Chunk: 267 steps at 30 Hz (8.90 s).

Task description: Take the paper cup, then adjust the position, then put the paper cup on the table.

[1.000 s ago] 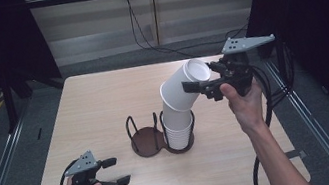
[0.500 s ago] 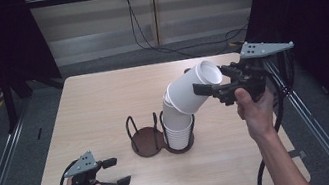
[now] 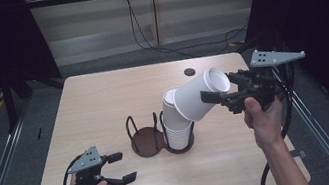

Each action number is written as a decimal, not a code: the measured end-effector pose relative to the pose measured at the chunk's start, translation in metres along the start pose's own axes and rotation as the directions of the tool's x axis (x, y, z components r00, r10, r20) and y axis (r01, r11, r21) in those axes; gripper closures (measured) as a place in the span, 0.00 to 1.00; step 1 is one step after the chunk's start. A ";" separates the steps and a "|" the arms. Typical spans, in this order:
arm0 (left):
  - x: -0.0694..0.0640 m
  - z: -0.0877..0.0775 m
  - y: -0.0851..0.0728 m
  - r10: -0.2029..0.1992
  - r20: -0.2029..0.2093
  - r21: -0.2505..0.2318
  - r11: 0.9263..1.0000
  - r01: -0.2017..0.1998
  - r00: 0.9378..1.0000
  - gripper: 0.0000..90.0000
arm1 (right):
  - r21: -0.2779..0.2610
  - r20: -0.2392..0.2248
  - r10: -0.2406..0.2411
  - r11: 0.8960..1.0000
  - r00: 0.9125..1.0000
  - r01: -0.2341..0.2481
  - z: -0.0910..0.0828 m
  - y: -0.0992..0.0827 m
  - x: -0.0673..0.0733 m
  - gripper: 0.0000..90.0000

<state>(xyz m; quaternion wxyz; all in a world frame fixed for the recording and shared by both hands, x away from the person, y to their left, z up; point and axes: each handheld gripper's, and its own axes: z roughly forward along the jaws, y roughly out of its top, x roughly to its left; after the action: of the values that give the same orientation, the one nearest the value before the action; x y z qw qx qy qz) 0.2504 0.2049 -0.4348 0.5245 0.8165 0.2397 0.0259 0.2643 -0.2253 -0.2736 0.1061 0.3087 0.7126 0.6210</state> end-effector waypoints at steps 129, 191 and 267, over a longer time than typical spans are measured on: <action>-0.028 0.068 0.049 0.131 0.190 0.155 0.975 -0.162 0.973 0.18 | 0.246 -0.215 0.066 0.969 0.974 -0.012 0.087 -0.106 0.031 0.16; -0.030 0.072 0.068 0.288 0.184 0.634 0.696 -0.337 0.940 0.19 | 0.652 -0.309 -0.140 0.689 0.941 0.317 0.123 -0.116 0.036 0.18; -0.029 0.079 0.052 0.319 0.326 0.413 0.799 -0.438 0.890 0.13 | 0.697 -0.416 -0.008 0.639 0.909 0.325 0.141 -0.127 0.039 0.28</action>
<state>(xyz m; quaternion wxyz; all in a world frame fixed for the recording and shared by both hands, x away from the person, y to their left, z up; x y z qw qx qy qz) 0.2669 0.1091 -0.4193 0.3168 0.9481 0.0040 -0.0278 0.2695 -0.0918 -0.4147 -0.1117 0.1314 0.9372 0.3031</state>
